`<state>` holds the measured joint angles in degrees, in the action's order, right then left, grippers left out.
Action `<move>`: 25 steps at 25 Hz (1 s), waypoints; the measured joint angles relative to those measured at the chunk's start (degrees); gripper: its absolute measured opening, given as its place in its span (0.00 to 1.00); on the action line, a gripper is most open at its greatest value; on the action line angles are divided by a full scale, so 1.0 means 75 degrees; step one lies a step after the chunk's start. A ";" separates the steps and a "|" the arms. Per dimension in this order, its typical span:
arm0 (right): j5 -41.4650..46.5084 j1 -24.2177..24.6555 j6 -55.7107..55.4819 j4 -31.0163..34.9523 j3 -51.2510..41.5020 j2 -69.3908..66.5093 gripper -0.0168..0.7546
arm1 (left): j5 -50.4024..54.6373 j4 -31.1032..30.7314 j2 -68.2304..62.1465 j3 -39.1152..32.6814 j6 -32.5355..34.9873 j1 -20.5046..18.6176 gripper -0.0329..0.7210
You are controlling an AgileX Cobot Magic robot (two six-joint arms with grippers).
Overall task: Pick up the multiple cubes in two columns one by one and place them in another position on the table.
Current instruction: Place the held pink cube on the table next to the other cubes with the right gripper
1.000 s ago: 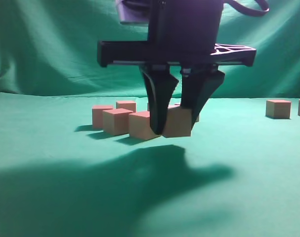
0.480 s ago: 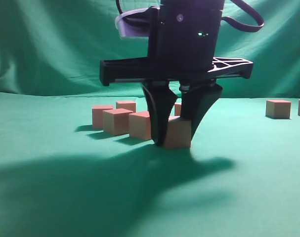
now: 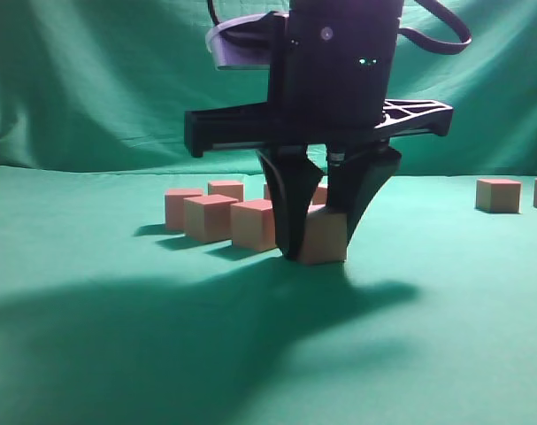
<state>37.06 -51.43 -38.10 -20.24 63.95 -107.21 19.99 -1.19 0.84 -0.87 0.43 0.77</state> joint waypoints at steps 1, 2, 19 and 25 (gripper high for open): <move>0.0015 0.0000 0.0000 0.0000 0.0000 0.0000 0.36 | 0.0000 0.0000 0.0000 0.0000 0.0000 0.0000 0.04; 0.0026 0.0000 0.0000 0.0000 0.0000 0.0000 0.36 | 0.0000 0.0000 0.0000 0.0000 0.0000 0.0000 0.04; 0.0564 0.0000 0.0013 -0.0103 0.0000 0.1186 0.84 | 0.0000 0.0000 0.0000 0.0000 0.0000 0.0000 0.04; 0.1843 0.0000 -0.0017 -0.1357 0.0000 0.2911 0.66 | 0.0000 0.0000 0.0000 0.0000 0.0000 0.0000 0.04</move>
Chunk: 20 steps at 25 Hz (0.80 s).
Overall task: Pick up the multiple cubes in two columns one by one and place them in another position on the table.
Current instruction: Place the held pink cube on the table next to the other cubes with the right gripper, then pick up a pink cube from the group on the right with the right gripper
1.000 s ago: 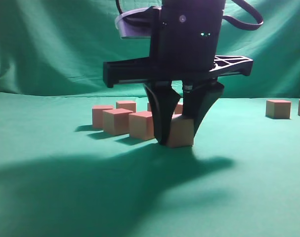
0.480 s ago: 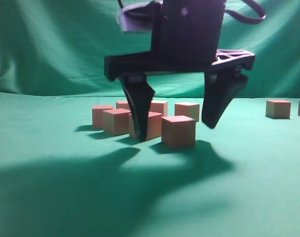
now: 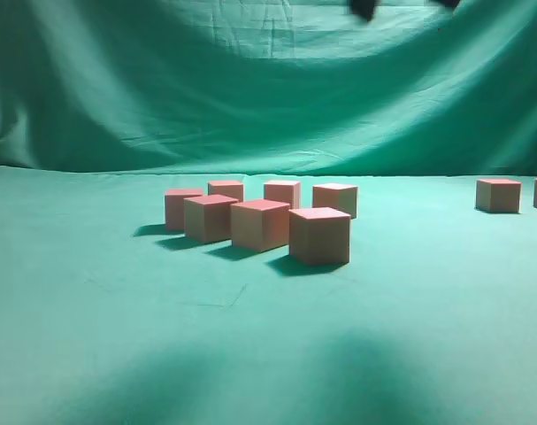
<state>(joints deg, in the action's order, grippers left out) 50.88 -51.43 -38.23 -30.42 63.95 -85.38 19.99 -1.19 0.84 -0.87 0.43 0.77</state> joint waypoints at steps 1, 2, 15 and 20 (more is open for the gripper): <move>0.0331 0.0000 -0.0017 -0.0310 0.0000 0.0294 0.66 | 0.0000 0.0000 0.0000 0.0000 0.0000 0.0000 0.04; 0.0632 0.0000 -0.0033 -0.0623 0.0000 0.0562 0.66 | 0.0000 0.0000 0.0000 0.0000 0.0000 0.0000 0.04; 0.2573 0.0021 -0.0276 -0.3006 0.0000 0.1541 0.63 | 0.0000 0.0000 0.0000 0.0000 0.0000 0.0000 0.04; 0.2557 0.1089 -0.0197 -0.2632 0.0000 0.1541 0.63 | 0.0000 0.0000 0.0000 0.0000 0.0000 0.0000 0.04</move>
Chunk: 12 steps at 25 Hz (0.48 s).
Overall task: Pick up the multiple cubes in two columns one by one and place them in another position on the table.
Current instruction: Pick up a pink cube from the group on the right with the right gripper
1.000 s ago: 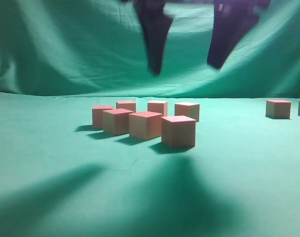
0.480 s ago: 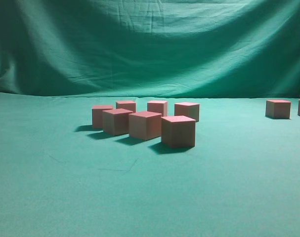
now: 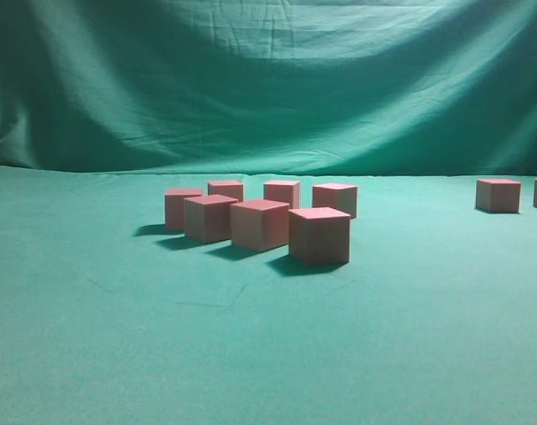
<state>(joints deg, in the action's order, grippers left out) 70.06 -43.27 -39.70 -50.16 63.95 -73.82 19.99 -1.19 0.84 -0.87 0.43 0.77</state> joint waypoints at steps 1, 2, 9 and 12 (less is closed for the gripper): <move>0.0000 0.0342 0.0067 0.0266 0.0000 0.0000 0.63 | 0.0000 0.0000 0.0000 0.0000 0.0000 0.0000 0.04; -0.0082 0.0792 0.0250 0.0562 0.0000 0.0000 0.63 | 0.0000 0.0000 0.0000 0.0000 0.0000 0.0000 0.04; -0.1426 0.3787 0.2411 0.3956 0.0000 -0.0087 0.63 | 0.0000 0.0000 0.0000 0.0000 0.0000 0.0000 0.04; -0.1805 0.4696 0.2955 0.4668 0.0000 -0.0431 0.63 | 0.0000 0.0000 0.0000 0.0000 0.0000 0.0000 0.04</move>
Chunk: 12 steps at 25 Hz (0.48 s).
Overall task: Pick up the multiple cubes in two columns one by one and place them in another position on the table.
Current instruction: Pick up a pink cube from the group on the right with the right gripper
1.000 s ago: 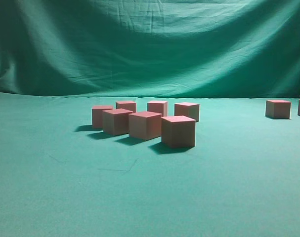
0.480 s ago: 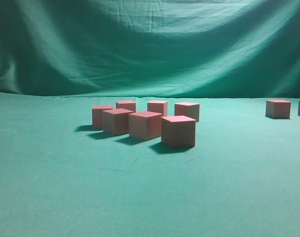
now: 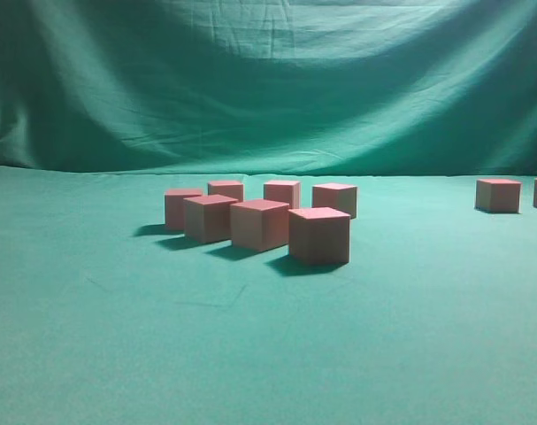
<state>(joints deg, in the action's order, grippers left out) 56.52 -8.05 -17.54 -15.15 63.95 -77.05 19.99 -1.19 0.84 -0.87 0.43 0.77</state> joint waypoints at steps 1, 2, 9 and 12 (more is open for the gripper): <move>-0.0128 0.0178 0.0073 0.0105 0.0000 -0.0172 0.63 | 0.0000 0.0000 0.0000 0.0000 0.0000 0.0000 0.04; -0.0231 0.0259 0.0130 0.0149 0.0000 -0.0338 0.63 | 0.0000 0.0000 0.0000 0.0000 0.0000 0.0000 0.04; -0.0986 0.0323 0.0450 0.0324 0.0000 -0.1760 0.63 | 0.0000 0.0000 0.0000 0.0000 0.0000 0.0000 0.04; -0.1289 0.0323 0.0465 0.0364 0.0000 -0.2219 0.63 | 0.0000 0.0000 0.0000 0.0000 0.0000 0.0000 0.04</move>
<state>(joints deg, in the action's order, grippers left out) 46.85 -5.63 -14.05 -12.41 63.95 -93.70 19.99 -1.19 0.84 -0.87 0.43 0.77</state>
